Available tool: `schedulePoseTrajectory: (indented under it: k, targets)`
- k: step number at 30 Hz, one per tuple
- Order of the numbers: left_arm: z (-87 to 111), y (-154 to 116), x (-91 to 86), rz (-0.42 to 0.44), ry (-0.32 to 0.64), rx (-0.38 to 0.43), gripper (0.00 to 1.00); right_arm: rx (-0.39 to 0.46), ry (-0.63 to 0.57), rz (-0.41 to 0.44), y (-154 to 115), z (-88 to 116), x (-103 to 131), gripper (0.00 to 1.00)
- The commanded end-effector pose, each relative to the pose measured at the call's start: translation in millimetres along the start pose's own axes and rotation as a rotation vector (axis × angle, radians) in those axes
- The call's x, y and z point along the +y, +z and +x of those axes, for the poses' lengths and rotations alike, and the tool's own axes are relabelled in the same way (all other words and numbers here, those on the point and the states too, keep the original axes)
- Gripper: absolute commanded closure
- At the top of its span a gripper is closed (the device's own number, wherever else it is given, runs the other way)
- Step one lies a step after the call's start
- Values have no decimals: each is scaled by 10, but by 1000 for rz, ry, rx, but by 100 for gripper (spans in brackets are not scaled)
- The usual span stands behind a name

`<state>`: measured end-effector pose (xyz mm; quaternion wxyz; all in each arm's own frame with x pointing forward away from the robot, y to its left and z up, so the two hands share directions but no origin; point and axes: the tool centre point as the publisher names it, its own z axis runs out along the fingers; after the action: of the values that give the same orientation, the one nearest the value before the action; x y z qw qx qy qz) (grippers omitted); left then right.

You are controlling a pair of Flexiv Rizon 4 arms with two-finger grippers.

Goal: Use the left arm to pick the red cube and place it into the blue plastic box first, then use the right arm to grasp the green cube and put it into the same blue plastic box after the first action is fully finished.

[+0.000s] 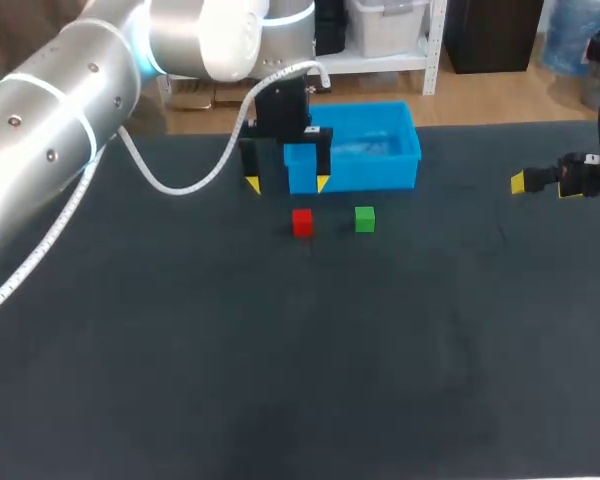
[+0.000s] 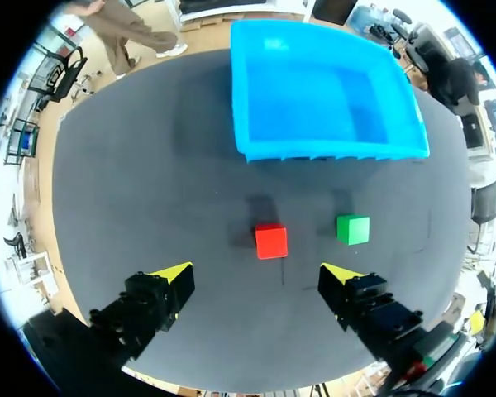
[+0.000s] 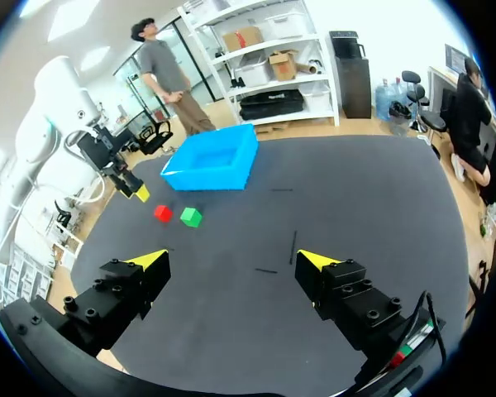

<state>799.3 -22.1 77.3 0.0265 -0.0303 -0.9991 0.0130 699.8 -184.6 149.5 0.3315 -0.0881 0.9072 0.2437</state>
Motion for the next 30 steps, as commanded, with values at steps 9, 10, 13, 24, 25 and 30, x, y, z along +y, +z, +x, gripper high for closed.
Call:
schedulePoseTrajectory:
  k: [9,10,13,24,25,30]
  targets:
    - [13,162,-74,-5,9,15,0,1,-1,-2,0,-3,-6,0]
    - [18,177,-78,-7,10,14,0,1,-1,-2,0,-3,-6,0]
    - [29,228,-92,-16,18,11,0,1,-1,-2,0,-3,-6,0]
    - [81,387,-120,4,21,-16,0,1,-1,-2,0,-3,-6,0]
    - [84,396,-117,2,20,-15,0,1,-1,-2,0,-3,-6,0]
    - [92,439,-86,-16,15,-11,0,1,-1,-2,0,-3,-6,0]
